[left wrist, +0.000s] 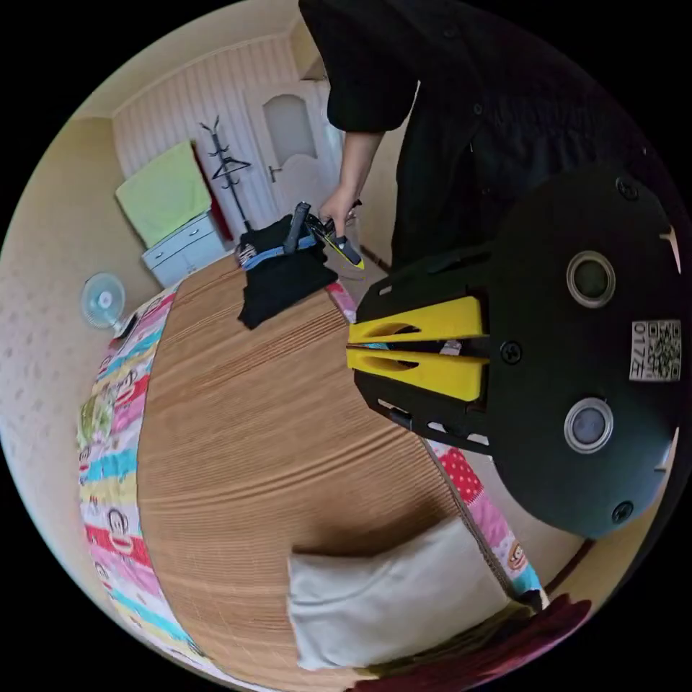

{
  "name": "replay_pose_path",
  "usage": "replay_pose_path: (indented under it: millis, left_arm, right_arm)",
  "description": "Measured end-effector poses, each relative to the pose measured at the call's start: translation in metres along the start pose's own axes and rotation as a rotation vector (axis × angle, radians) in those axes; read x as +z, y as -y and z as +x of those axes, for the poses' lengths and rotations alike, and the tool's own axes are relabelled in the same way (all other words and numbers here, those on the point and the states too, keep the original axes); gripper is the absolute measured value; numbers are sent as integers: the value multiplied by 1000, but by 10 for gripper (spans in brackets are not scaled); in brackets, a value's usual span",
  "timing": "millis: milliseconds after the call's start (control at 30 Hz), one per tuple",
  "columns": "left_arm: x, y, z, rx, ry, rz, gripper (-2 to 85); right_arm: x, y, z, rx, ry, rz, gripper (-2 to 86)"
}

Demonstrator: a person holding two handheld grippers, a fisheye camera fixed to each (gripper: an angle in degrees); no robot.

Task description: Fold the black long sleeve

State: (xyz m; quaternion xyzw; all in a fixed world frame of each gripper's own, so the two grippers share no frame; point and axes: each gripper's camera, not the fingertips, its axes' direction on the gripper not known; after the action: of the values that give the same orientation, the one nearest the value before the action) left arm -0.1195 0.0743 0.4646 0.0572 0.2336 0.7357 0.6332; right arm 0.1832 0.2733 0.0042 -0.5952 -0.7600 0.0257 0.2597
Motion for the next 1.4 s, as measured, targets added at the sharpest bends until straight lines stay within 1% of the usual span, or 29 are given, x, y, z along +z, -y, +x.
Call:
replay_pose_path:
  millis: [33,100,133,200,267,300,333,400,467,533,600,633,667,733,800,833,867,900,967,1000,1067,1133,1200,1233,1267,1300,1333,1367,1400]
  left_arm:
    - [11,19,14,33,-10,-33,-8]
    - [28,45,33,67,-25,-78,-9]
    - [38,62,44,74,-36,-91,-8]
    - [47,85,63,86,-66,-80,-7]
    - [53,109,90,138,-156,-24,1]
    - [55,115,96,149,-179,-7,4]
    - [61,125,109,183,-225,24,28]
    - [72,140,128,220,-260,39,54]
    - [93,160,147,210,-233,20,78]
    - [109,173,156,194,-216,0,86]
    - [124,184,161,186,-212,-18,88]
    - [131,191,162,180,-212,-23,92]
    - [135,196,163,182,-216,-9,104]
    - [134,203,161,168,-216,37,133]
    - [132,209,151,111,-214,86,156]
    - [130,213,141,70,-240,117,163]
    - [129,218,128,24,-294,152,169]
    - [129,220,120,-5,-325,170,172]
    - [132,230,89,-128,-453,218,194]
    - [133,233,83,-150,-472,220,202]
    - [136,247,71,-189,-425,178,230]
    - [142,258,66,-205,-378,126,230]
    - [154,259,49,-305,-400,70,190]
    - [162,250,31,-389,-492,74,119]
    - [165,242,19,-398,-622,116,72]
    - [162,238,14,-384,-670,145,60]
    - [149,232,10,-308,-752,224,48]
    - [127,228,11,-186,-792,295,47]
    - [114,227,14,-101,-806,321,46]
  right_arm:
    - [-1,-7,14,29,42,16,64]
    - [-9,-30,63,113,204,121,46]
    - [-12,-35,73,119,243,162,45]
    - [-33,-47,97,117,352,342,47]
    - [-53,-47,102,101,375,468,55]
    - [-68,-41,101,95,354,535,65]
    - [-75,-36,99,93,338,563,72]
    - [-102,-6,88,77,244,637,104]
    - [-114,26,80,72,160,647,119]
    - [-114,62,74,59,101,615,117]
    - [-91,113,69,34,102,420,79]
    - [-86,120,65,20,112,382,67]
    - [-87,120,56,-8,124,390,43]
    - [-102,96,35,-100,210,505,32]
    - [-121,41,-2,-404,520,639,24]
    - [-125,27,-12,-478,588,655,22]
    - [-128,1,-36,-620,677,668,19]
    - [-127,-21,-63,-740,705,661,17]
    - [-121,-46,-106,-853,704,649,14]
    - [-117,-58,-135,-926,701,631,14]
    - [-109,-73,-184,-1035,658,590,12]
    - [-100,-87,-235,-1152,591,549,11]
    - [-89,-102,-289,-1233,572,565,10]
    - [-88,-105,-299,-1240,580,577,10]
    - [-85,-109,-319,-1239,583,607,10]
    - [-83,-114,-337,-1248,578,631,11]
    - [-82,-118,-346,-1262,573,639,11]
    - [-81,-130,-362,-1289,565,665,12]
    - [-79,-145,-377,-1332,563,693,13]
